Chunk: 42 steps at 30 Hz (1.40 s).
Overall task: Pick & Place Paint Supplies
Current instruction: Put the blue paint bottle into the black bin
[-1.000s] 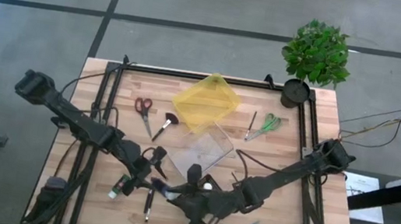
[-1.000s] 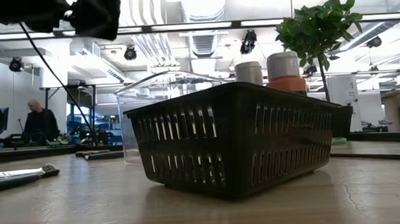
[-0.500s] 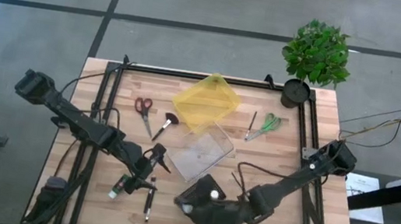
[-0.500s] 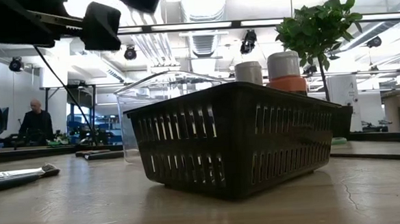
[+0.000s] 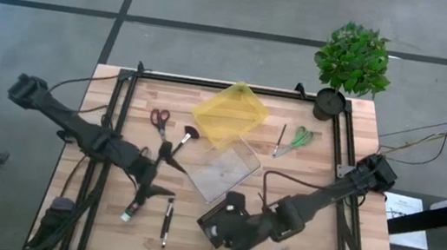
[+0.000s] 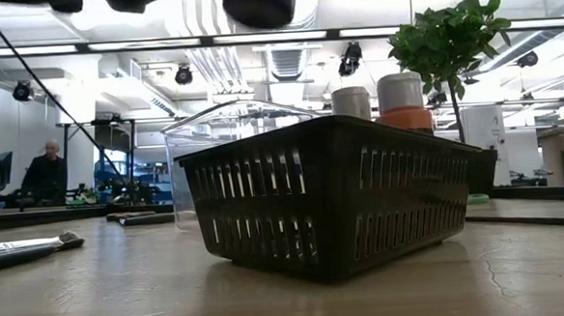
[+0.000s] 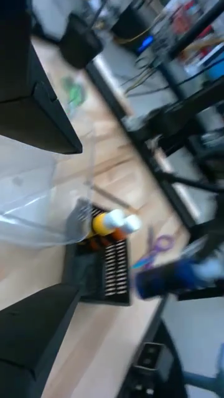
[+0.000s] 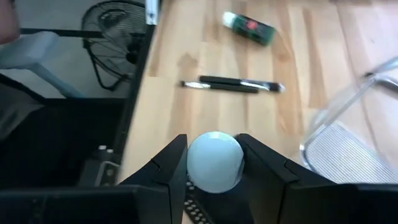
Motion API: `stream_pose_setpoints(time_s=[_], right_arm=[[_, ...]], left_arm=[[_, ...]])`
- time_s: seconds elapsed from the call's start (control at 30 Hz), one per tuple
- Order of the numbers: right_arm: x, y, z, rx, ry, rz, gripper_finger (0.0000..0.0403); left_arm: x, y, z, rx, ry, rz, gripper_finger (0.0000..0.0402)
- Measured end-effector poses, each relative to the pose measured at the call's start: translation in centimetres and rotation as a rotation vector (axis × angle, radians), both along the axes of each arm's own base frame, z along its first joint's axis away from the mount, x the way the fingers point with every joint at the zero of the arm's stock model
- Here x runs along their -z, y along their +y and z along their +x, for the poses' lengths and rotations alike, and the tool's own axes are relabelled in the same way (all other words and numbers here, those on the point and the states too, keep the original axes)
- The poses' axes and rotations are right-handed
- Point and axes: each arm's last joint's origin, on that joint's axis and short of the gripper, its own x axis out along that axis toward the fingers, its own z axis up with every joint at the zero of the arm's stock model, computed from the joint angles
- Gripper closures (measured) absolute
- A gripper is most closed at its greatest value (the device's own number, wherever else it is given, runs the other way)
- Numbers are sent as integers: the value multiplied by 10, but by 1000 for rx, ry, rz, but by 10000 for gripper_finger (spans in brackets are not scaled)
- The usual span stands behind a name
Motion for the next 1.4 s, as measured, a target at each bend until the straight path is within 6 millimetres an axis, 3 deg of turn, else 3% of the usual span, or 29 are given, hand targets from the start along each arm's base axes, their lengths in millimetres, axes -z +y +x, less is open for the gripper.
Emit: stream_pose_setpoints(time_s=[0.3,0.5,0.73,0.93,1.4], right_arm=[[22,-12,2,48,60,-11,288],[25,-14,3,64,73,-6,288],[48,-16,15,65,134,-19,288],[46,-15,17,62,124,-6,288],[70,-11,26,54,166,-31,288]], left_arm=[[-29,9,-22,17,-168,-5,41],[-28,9,-21,18,-168,-1,41],[-28,9,-21,14,-164,-15,41],[-28,9,-21,13,-159,-17,41],[-27,9,-21,11,-157,-23,41]])
